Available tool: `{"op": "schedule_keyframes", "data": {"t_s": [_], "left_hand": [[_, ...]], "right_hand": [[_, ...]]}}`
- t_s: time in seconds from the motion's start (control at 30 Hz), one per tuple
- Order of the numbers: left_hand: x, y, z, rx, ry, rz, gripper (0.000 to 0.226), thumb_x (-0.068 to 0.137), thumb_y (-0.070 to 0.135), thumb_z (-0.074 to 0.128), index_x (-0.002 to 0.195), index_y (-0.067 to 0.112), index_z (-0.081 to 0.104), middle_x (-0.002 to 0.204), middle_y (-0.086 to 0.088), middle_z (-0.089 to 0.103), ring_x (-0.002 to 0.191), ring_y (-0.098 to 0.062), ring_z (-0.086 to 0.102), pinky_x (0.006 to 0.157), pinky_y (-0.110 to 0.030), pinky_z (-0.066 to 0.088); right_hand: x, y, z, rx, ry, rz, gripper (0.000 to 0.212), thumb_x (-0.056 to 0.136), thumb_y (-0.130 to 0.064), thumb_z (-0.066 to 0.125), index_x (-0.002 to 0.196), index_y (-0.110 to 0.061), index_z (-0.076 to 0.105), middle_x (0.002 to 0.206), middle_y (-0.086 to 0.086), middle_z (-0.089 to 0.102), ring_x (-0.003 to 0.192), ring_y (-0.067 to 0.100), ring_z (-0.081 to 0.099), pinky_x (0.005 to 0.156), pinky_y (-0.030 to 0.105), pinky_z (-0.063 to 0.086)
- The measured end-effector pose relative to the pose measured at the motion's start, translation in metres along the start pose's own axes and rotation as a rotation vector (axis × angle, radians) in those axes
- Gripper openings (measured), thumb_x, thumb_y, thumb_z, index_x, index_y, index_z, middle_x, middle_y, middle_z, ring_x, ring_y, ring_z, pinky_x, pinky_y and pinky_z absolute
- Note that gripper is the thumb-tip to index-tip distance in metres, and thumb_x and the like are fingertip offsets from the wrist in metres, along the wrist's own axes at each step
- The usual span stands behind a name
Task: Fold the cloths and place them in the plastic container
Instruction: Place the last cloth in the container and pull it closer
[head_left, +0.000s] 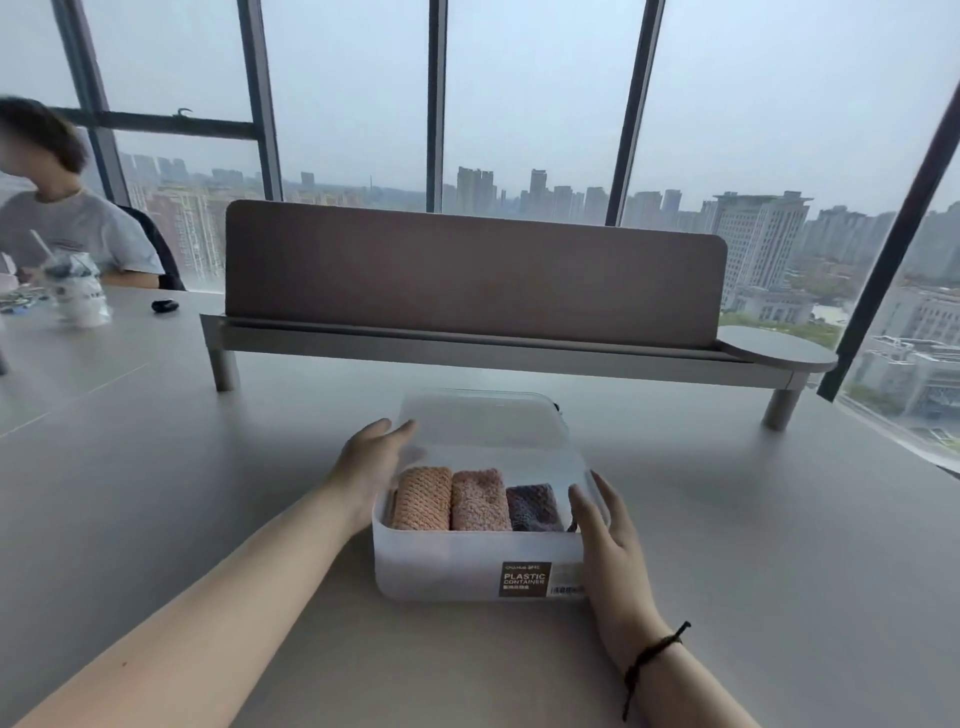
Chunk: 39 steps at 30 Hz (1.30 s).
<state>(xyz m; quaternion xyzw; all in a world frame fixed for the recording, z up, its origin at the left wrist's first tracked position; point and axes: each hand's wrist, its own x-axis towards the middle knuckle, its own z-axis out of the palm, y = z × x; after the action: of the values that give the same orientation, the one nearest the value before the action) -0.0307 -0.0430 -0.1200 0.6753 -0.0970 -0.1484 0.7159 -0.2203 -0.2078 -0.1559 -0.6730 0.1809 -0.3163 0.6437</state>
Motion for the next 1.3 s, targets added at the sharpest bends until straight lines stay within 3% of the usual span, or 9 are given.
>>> {"op": "schedule_keyframes", "data": {"t_s": [0.1, 0.33, 0.53, 0.67, 0.77, 0.9, 1.03, 1.17, 1.3], "left_hand": [[0.006, -0.008, -0.002, -0.115, -0.046, -0.033, 0.033, 0.103, 0.026, 0.05, 0.123, 0.005, 0.065, 0.117, -0.013, 0.072, 0.095, -0.021, 0.071, 0.072, -0.03, 0.053], [-0.005, -0.008, -0.002, -0.354, -0.11, 0.014, 0.044, 0.108, 0.035, 0.032, 0.134, 0.009, 0.055, 0.127, -0.006, 0.066, 0.089, -0.008, 0.07, 0.056, -0.015, 0.054], [-0.004, -0.014, -0.012, -0.468, -0.05, 0.045, 0.054, 0.105, 0.046, 0.032, 0.141, 0.009, 0.051, 0.124, -0.006, 0.07, 0.117, -0.02, 0.064, 0.101, -0.036, 0.047], [-0.005, -0.015, -0.008, -0.427, -0.13, 0.082, 0.034, 0.106, 0.026, 0.036, 0.127, 0.014, 0.061, 0.108, 0.004, 0.075, 0.093, -0.01, 0.074, 0.067, -0.021, 0.057], [0.0, -0.016, -0.011, -0.318, -0.123, 0.101, 0.039, 0.104, 0.012, 0.039, 0.14, 0.017, 0.053, 0.13, 0.006, 0.066, 0.118, -0.009, 0.062, 0.082, -0.021, 0.052], [0.005, -0.02, -0.017, -0.296, -0.119, 0.11, 0.038, 0.104, 0.016, 0.042, 0.14, 0.021, 0.055, 0.134, 0.005, 0.065, 0.121, -0.014, 0.062, 0.106, -0.036, 0.045], [-0.004, -0.016, -0.012, -0.481, -0.104, 0.079, 0.043, 0.107, 0.037, 0.031, 0.121, 0.017, 0.066, 0.119, -0.001, 0.073, 0.109, -0.02, 0.069, 0.094, -0.037, 0.053], [-0.012, -0.011, -0.011, -0.545, -0.091, -0.008, 0.054, 0.1, 0.054, 0.037, 0.119, 0.012, 0.067, 0.12, -0.005, 0.07, 0.104, -0.024, 0.067, 0.087, -0.039, 0.051], [-0.021, -0.022, -0.01, -0.396, -0.192, -0.057, 0.044, 0.099, 0.047, 0.046, 0.106, 0.013, 0.073, 0.1, -0.011, 0.074, 0.088, -0.027, 0.072, 0.079, -0.039, 0.051]], "right_hand": [[0.0, 0.001, -0.003, 0.023, -0.037, 0.018, 0.082, 0.068, -0.077, 0.056, 0.138, -0.035, 0.051, 0.131, -0.018, 0.062, 0.122, -0.001, 0.057, 0.112, 0.041, 0.04], [0.002, 0.004, -0.006, 0.222, -0.11, 0.051, 0.065, 0.066, -0.086, 0.058, 0.12, -0.049, 0.065, 0.128, -0.024, 0.063, 0.12, -0.007, 0.056, 0.114, 0.039, 0.034], [0.0, 0.001, -0.006, 0.39, -0.169, 0.14, 0.07, 0.085, -0.065, 0.041, 0.142, -0.025, 0.048, 0.128, -0.01, 0.067, 0.116, 0.005, 0.064, 0.101, 0.036, 0.045], [-0.001, -0.001, -0.004, 0.39, -0.2, 0.158, 0.091, 0.072, -0.079, 0.06, 0.146, -0.029, 0.044, 0.14, -0.005, 0.059, 0.128, 0.017, 0.056, 0.113, 0.047, 0.038], [0.0, 0.002, -0.004, 0.379, -0.201, 0.132, 0.09, 0.073, -0.081, 0.058, 0.146, -0.03, 0.044, 0.146, -0.003, 0.054, 0.134, 0.019, 0.051, 0.117, 0.049, 0.03], [0.001, 0.003, -0.004, 0.382, -0.236, 0.093, 0.087, 0.077, -0.079, 0.054, 0.147, -0.028, 0.043, 0.147, -0.001, 0.053, 0.136, 0.021, 0.049, 0.118, 0.049, 0.027], [0.001, 0.004, -0.004, 0.4, -0.191, 0.11, 0.098, 0.07, -0.082, 0.058, 0.147, -0.024, 0.043, 0.146, -0.001, 0.053, 0.135, 0.017, 0.05, 0.117, 0.047, 0.03], [-0.002, 0.003, -0.009, 0.44, -0.211, 0.181, 0.076, 0.086, -0.071, 0.032, 0.135, -0.019, 0.057, 0.129, 0.009, 0.067, 0.119, 0.025, 0.064, 0.095, 0.036, 0.054], [-0.005, 0.002, -0.008, 0.403, -0.248, 0.193, 0.083, 0.062, -0.068, 0.076, 0.127, -0.019, 0.066, 0.125, 0.013, 0.069, 0.115, 0.033, 0.065, 0.102, 0.054, 0.047]]}}
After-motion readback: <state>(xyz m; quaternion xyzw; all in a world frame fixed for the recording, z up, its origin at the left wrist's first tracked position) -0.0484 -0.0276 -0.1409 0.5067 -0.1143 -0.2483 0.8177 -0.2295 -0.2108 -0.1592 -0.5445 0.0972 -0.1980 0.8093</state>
